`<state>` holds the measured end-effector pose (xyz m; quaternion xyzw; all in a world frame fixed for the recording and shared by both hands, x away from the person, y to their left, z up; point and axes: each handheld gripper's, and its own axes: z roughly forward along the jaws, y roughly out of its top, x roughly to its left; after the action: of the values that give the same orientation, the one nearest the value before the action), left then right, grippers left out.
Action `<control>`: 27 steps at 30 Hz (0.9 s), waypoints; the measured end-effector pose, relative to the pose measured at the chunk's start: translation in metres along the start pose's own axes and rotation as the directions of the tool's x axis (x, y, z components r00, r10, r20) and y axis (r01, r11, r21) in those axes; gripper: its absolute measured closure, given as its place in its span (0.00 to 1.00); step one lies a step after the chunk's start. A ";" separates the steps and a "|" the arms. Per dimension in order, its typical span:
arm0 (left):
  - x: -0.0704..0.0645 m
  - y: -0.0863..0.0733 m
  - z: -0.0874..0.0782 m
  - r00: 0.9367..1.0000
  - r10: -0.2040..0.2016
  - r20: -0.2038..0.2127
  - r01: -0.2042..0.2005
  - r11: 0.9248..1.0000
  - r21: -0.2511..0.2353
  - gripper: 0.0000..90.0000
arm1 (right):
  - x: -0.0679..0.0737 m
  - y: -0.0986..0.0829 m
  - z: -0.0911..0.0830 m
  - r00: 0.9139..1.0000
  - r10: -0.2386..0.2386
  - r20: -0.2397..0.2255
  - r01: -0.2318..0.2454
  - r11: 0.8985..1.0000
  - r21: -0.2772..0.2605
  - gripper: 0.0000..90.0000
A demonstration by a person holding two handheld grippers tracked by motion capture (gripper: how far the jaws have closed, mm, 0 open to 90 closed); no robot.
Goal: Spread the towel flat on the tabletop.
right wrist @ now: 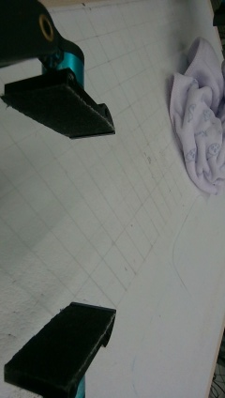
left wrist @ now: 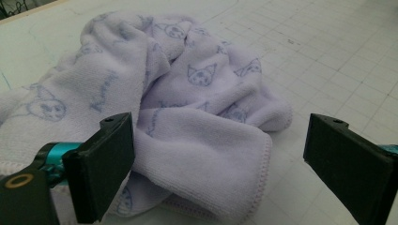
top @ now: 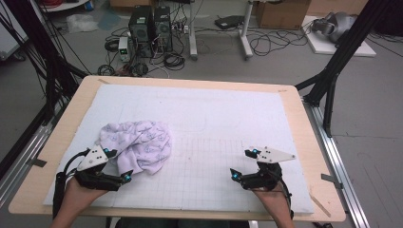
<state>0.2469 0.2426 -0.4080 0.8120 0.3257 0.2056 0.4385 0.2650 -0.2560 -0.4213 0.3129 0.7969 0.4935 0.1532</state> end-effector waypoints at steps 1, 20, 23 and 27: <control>0.000 0.000 0.000 1.000 -0.002 0.004 0.002 1.000 0.002 0.11 | -0.001 0.000 0.001 1.000 0.001 -0.002 -0.001 1.000 0.003 0.11; -0.003 0.000 0.000 1.000 0.002 0.013 -0.002 1.000 0.001 0.12 | 0.002 0.000 0.000 1.000 -0.011 -0.005 0.011 1.000 -0.006 0.11; -0.003 0.001 -0.001 1.000 0.006 0.016 -0.006 1.000 0.001 0.12 | 0.003 0.001 0.000 1.000 -0.013 -0.006 0.013 1.000 -0.007 0.11; -0.003 0.001 -0.002 1.000 0.003 0.018 -0.003 1.000 -0.007 0.12 | 0.004 0.001 0.000 1.000 -0.010 -0.007 0.010 1.000 0.000 0.11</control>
<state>0.2440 0.2411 -0.4062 0.8129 0.3199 0.2000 0.4437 0.2616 -0.2532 -0.4203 0.3072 0.7989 0.4940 0.1528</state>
